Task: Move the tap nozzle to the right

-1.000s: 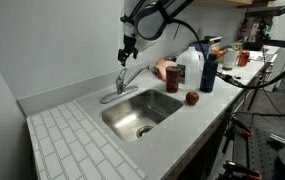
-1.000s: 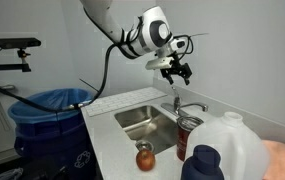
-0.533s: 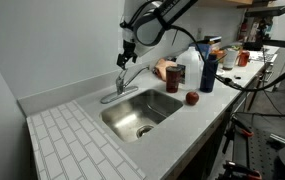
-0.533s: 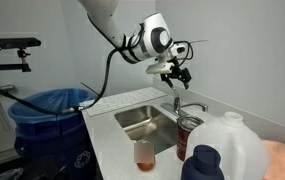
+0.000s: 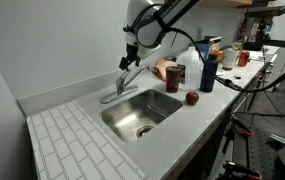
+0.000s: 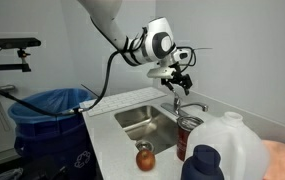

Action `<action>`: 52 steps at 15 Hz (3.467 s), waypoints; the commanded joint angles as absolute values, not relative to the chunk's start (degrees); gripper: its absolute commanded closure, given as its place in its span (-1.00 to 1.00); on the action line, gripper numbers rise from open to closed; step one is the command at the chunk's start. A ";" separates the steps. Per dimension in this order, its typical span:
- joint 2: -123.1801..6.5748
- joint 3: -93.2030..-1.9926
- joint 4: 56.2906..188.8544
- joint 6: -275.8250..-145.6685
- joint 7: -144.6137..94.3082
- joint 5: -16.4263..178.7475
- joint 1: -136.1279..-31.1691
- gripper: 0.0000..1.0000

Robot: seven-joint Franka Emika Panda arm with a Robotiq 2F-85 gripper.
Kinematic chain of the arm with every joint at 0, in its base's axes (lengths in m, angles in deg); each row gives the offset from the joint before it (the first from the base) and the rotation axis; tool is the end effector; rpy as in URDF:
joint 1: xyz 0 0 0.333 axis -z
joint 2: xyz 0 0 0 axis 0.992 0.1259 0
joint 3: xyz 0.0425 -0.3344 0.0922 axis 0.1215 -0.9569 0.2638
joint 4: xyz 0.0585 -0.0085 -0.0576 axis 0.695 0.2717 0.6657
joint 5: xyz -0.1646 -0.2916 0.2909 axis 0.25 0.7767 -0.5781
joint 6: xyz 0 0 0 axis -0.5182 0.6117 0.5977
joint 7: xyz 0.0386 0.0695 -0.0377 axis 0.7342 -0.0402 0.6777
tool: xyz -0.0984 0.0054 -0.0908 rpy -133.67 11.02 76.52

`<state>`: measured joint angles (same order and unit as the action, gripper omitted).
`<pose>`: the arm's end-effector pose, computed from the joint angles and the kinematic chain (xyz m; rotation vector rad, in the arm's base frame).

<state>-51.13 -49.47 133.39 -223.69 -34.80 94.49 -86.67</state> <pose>0.7429 -0.0180 0.3317 2.8961 -0.0780 0.5576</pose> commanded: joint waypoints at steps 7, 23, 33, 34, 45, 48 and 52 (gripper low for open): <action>-52.24 -47.22 134.52 -221.23 -28.61 87.44 -84.76 -1.00; -52.09 -43.45 134.02 -216.65 -19.16 83.16 -85.02 -1.00; -53.00 -45.58 133.45 -220.29 -20.90 87.35 -85.09 -1.00; -53.14 -45.21 133.49 -221.28 -20.72 87.14 -85.21 -1.00; -52.90 -42.18 135.35 -220.90 -18.91 84.52 -84.89 -1.00; -52.81 -41.29 136.08 -219.86 -17.75 82.44 -84.53 -1.00; -52.66 -40.45 136.36 -217.62 -15.94 80.36 -84.44 -1.00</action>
<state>-52.25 -41.84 135.75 -219.53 -18.56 82.75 -85.34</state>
